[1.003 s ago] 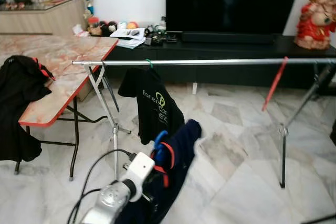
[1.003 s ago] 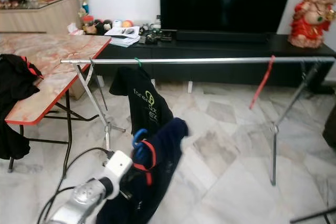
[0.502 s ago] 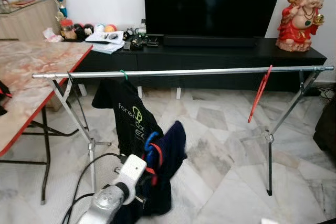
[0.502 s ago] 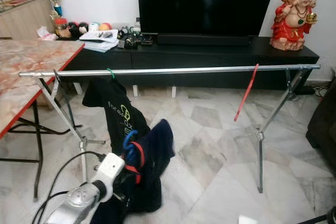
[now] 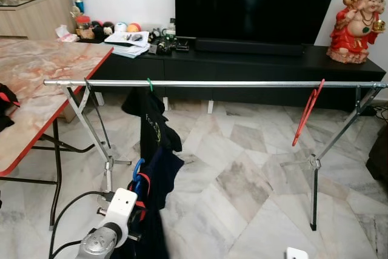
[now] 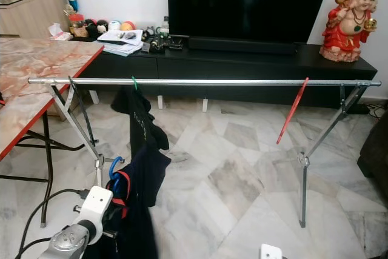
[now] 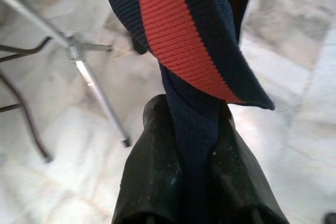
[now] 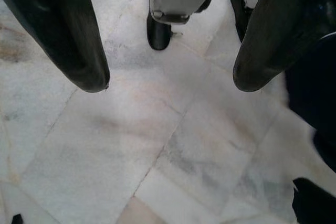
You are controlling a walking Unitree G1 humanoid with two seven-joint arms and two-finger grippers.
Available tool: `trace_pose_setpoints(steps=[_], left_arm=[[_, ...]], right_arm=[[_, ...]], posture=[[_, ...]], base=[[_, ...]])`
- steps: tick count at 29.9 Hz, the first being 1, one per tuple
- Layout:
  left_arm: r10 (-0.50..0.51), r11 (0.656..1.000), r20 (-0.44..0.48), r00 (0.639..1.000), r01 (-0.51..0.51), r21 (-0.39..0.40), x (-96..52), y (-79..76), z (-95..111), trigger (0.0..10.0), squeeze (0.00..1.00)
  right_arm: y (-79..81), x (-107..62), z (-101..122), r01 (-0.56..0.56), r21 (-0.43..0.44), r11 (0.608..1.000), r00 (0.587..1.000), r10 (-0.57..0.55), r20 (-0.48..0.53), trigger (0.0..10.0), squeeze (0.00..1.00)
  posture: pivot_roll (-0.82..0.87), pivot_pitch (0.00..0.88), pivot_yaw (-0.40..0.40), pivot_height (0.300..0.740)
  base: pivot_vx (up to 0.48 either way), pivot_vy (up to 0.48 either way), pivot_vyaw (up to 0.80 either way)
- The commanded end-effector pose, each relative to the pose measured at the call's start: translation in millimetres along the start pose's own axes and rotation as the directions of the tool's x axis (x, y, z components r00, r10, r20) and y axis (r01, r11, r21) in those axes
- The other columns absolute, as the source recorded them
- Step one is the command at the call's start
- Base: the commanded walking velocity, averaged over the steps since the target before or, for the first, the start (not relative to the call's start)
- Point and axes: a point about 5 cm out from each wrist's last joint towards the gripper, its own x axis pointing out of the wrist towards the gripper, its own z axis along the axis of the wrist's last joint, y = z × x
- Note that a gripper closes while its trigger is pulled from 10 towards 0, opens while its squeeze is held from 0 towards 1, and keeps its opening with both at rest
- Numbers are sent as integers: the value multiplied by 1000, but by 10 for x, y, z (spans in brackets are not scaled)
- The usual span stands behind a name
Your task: Hang hanger
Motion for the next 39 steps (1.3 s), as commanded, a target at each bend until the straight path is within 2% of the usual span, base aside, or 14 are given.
trace_pose_setpoints(steps=[1,8,9,12,15,20,26,39], left_arm=[[39,999,46,998,-40,8,5,62,83,10000,0],[30,1000,67,997,-30,6,51,16,182,10000,0],[25,1000,70,997,-25,9,62,8,191,10000,0],[19,1000,69,997,-20,17,66,3,190,10000,0],[19,1000,70,997,-20,16,66,4,189,10000,0],[4,1000,71,997,-6,19,72,-11,196,10000,0],[-142,989,68,988,139,39,61,-196,182,10000,0],[-148,988,70,986,146,42,59,-205,182,10000,0]], right_arm=[[1,5,51,5,-16,1000,1000,-5,16,10000,0],[-134,-5,123,14,4,1000,999,-14,36,10000,0],[-288,-28,137,51,4,999,998,-51,41,10000,0],[-397,-49,136,63,12,998,997,-64,41,10000,0],[-432,-58,121,65,13,998,997,-65,38,10000,0],[-397,-54,82,58,3,998,998,-58,29,10000,0],[-216,-24,51,39,-14,999,999,-38,20,10000,0],[-203,-22,50,38,-14,999,999,-37,20,10000,0]], posture=[[59,0,-18,740],[52,0,-12,740],[49,0,-7,740],[46,0,-5,740],[46,0,-3,740],[49,0,-3,740],[50,0,-5,740],[50,0,-6,740]], base=[[0,-319,794],[0,-430,772],[0,-461,0],[0,-467,0],[0,-469,0],[0,-469,0],[0,-140,0],[0,0,0]])
